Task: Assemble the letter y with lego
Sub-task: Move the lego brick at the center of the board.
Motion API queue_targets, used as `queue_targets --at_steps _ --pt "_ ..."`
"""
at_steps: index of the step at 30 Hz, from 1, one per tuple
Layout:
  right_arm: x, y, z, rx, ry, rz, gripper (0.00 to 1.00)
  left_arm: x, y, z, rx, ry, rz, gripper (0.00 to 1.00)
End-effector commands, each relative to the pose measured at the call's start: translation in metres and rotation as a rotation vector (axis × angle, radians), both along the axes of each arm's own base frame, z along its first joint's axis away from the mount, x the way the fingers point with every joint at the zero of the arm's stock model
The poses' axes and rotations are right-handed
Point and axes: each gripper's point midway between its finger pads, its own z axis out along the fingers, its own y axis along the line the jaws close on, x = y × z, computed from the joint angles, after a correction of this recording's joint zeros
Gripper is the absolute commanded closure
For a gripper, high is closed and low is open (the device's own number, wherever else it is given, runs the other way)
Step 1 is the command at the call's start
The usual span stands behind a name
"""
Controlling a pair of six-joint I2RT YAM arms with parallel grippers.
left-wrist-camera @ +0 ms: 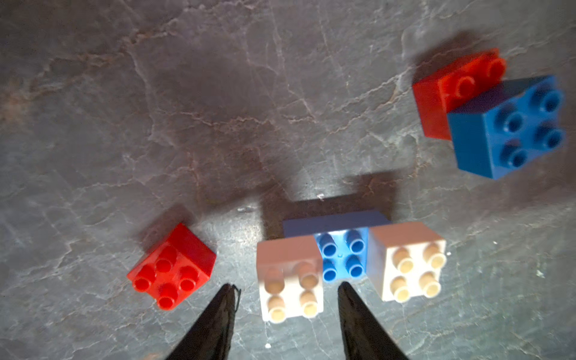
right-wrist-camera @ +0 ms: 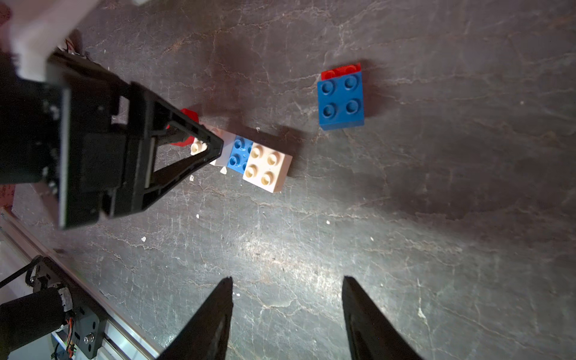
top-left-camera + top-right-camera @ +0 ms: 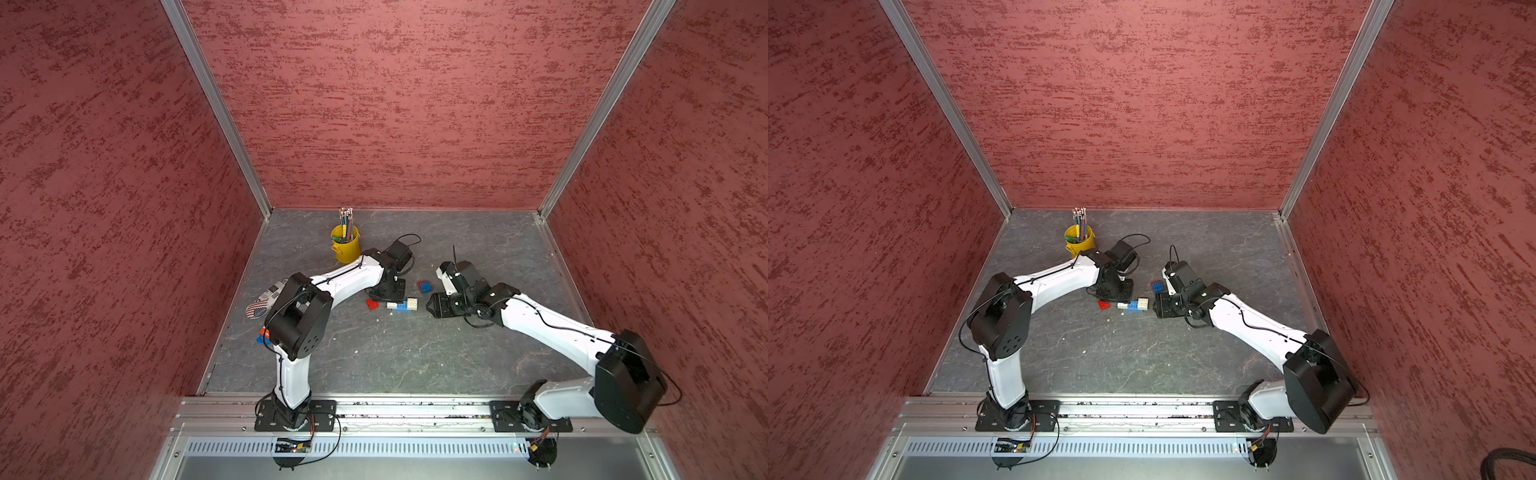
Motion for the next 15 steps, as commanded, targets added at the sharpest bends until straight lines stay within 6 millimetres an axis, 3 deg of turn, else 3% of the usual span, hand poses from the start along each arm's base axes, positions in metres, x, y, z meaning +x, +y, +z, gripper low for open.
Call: queue_targets --at_steps 1,5,9,15 --pt "0.014 0.007 0.014 0.020 -0.046 0.000 0.41 0.001 0.010 0.022 -0.047 -0.045 0.052 0.45" --pt "0.019 0.010 0.016 0.017 -0.054 0.001 0.41 0.000 0.037 0.024 -0.094 -0.048 0.175 0.44" --pt "0.023 0.012 0.019 0.021 -0.062 -0.004 0.41 -0.003 0.064 0.012 -0.173 -0.005 0.333 0.40" --pt "0.026 0.017 0.022 0.040 -0.063 -0.002 0.41 0.000 0.070 -0.009 -0.292 0.057 0.461 0.36"
